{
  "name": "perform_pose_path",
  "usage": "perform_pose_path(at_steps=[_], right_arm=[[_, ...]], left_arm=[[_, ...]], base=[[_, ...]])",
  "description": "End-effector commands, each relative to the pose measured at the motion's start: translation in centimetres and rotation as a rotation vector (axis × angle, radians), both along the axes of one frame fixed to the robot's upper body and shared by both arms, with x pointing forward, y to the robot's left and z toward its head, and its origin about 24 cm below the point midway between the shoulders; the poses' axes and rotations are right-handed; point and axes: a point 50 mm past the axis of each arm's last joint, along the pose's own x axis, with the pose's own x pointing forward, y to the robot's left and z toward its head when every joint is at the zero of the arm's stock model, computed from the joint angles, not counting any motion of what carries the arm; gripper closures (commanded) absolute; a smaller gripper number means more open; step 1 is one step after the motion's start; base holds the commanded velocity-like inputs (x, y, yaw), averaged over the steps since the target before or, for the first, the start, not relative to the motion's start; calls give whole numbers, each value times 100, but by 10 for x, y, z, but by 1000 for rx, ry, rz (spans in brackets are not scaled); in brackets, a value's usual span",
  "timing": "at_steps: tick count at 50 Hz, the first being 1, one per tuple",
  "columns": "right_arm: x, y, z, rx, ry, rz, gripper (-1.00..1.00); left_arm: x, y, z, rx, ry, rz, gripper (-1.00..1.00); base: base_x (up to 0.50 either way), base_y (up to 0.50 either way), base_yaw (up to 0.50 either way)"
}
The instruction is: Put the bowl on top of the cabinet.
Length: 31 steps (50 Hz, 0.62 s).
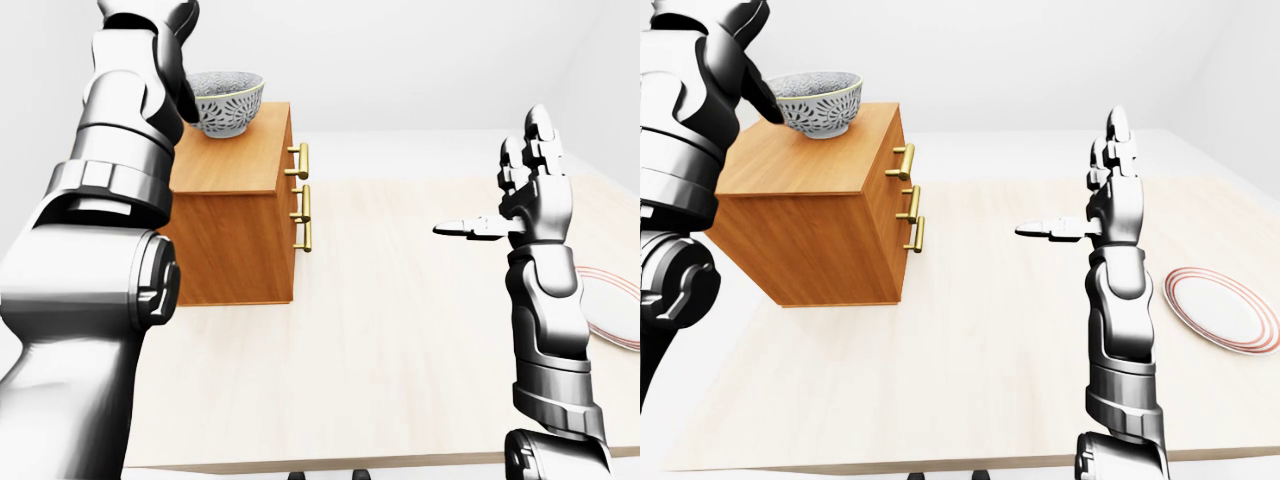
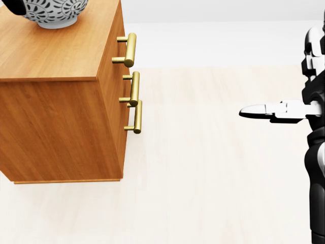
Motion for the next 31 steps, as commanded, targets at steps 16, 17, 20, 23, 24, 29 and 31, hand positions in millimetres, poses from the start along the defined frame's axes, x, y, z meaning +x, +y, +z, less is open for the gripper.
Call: perform_pose_path(at_steps=[16,17,20,23,24,29,31], right_arm=[[-1,2,2,-9,-9,7,-100],[-1,2,1,-10,-8,7,-100],[-1,2,2,-12,-10,6,-100],[-1,2,3,-13,-11,8,-100],[0,3,1,-13,-6,9,-100],[0,4,3,-14,-14,11,-100],[-1,5,2,-17,-10,13,-100]], left_arm=[[-34,-14,72,71,-175,1,-100],[-34,-14,72,40,-188,-20,-100],[-31,-17,70,-284,-283,-199,-100],[-24,-19,57,-392,-254,-258,-100],[-24,-21,58,-523,-264,-328,-100],[-39,-43,84,-1220,-244,-916,-100],[-45,-45,89,-1293,-255,-1025,-100]], base=[[0,0,0],[0,0,0],[0,0,0],[0,0,0],[0,0,0],[0,0,0],[0,0,0]])
